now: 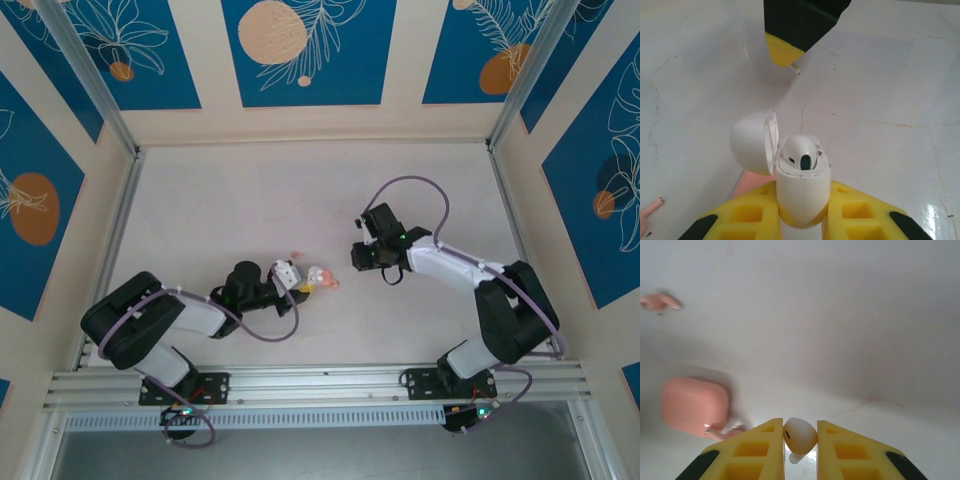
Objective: Insert wireless bluetooth earbuds into charging case
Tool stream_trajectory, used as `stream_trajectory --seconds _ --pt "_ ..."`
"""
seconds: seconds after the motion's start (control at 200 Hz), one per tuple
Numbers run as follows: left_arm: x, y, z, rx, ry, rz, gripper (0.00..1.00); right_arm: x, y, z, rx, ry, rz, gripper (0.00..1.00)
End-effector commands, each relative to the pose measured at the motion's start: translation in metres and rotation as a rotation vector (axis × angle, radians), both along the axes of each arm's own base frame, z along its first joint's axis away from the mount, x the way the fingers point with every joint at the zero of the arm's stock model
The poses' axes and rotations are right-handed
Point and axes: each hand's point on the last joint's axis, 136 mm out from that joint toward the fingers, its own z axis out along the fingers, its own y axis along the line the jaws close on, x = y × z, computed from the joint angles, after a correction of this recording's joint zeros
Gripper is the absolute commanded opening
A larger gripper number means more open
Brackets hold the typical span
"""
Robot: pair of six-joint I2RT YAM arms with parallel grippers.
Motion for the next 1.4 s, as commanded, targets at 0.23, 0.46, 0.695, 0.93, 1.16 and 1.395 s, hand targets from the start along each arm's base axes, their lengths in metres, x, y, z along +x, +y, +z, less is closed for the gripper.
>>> stream_trajectory --seconds 0.23,0.46,0.695,0.93,1.16,1.395 --pt "0.009 -0.015 0.024 -0.098 -0.044 -0.003 0.19 -0.006 0.039 0.069 0.242 -0.340 0.173 0.19" --pt "0.008 -0.019 0.034 -0.148 -0.047 -0.010 0.19 -0.024 0.054 0.091 0.313 -0.414 0.262 0.19" --pt "0.008 -0.020 0.042 -0.202 -0.059 -0.011 0.19 -0.037 0.068 0.093 0.335 -0.417 0.308 0.19" --pt "0.008 -0.019 0.046 -0.231 -0.065 -0.007 0.19 -0.040 0.071 0.088 0.330 -0.403 0.318 0.19" --pt "0.008 -0.018 0.049 -0.248 -0.072 -0.003 0.19 -0.045 0.080 0.093 0.358 -0.409 0.342 0.19" --pt "0.007 -0.017 0.050 -0.260 -0.077 0.002 0.19 -0.048 0.085 0.095 0.367 -0.409 0.359 0.19"
